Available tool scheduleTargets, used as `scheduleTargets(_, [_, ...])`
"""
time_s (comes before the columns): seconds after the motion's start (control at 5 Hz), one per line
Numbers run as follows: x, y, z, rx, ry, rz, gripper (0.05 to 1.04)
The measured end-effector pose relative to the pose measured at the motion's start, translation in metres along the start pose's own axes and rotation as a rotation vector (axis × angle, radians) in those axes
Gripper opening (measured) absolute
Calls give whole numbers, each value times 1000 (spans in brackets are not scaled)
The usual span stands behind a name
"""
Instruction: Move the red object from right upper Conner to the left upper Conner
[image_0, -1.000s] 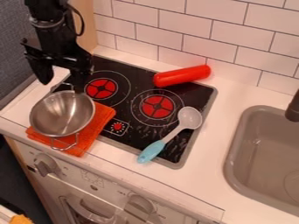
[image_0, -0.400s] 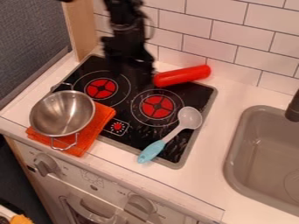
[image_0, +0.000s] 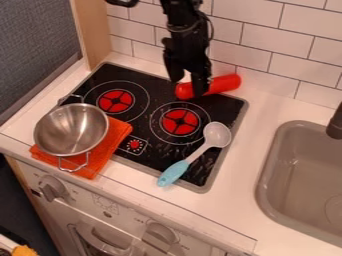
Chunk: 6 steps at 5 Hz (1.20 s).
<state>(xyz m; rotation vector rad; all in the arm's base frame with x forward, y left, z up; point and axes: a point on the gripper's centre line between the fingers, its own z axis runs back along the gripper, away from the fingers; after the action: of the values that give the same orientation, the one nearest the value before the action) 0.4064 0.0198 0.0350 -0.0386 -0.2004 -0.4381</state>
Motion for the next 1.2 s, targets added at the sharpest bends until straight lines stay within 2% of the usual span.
scheduleTargets(0.2, [5, 0, -21, -19, 13, -18, 1001])
scheduleTargets(0.4, [4, -1, -25, -63, -49, -52, 948])
scheduleTargets(0.6, [-16, 0, -26, -89, -66, -42, 643])
scheduleTargets(0.8, [-25, 4, -23, -35, -42, -38, 512])
scheduleTargets(1.0, [-37, 6, -12, -45, -37, 43, 511])
scheduleTargets(1.2, [-61, 21, 29, 61, -47, 215, 511])
